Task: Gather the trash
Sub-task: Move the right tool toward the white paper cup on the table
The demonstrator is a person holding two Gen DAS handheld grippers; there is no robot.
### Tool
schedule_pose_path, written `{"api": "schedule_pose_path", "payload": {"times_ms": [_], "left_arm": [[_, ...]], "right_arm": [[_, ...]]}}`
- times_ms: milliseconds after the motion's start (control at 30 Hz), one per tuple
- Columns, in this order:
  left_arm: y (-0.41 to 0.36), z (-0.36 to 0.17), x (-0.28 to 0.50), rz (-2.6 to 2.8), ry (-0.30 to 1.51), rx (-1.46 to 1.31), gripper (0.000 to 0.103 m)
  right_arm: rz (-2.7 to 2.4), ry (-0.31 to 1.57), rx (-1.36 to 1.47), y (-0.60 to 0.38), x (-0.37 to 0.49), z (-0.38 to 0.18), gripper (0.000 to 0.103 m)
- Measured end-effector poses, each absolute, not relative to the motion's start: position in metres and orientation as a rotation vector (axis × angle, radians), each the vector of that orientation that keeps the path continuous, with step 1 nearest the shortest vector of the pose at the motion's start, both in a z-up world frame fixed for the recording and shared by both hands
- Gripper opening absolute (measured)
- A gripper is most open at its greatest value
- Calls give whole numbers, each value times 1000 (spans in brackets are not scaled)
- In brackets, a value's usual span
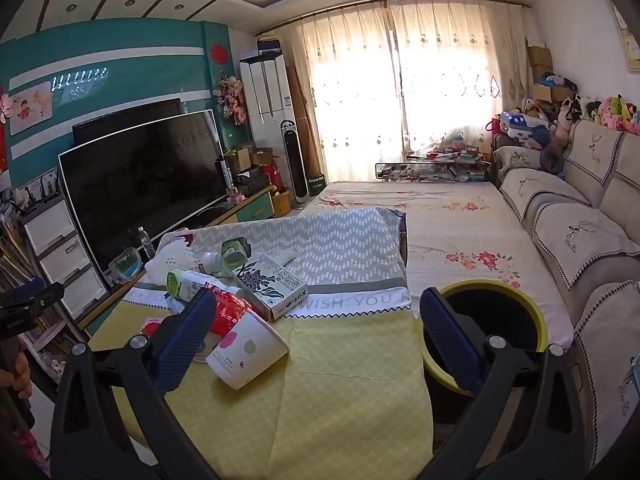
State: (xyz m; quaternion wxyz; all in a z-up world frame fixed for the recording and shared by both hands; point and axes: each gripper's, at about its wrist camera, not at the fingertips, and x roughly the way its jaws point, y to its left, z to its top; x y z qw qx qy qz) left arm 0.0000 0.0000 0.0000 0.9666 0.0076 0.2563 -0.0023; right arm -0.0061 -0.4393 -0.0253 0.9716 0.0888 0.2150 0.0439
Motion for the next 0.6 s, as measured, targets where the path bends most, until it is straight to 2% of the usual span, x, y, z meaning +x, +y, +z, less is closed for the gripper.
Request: {"api": "schedule_pose_path", "payload": {"times_ms": [600], "left_arm": [[0,2,-1,-5,521,20,99]], "right_arm": [[86,441,186,-441,-4,-30,97]]}}
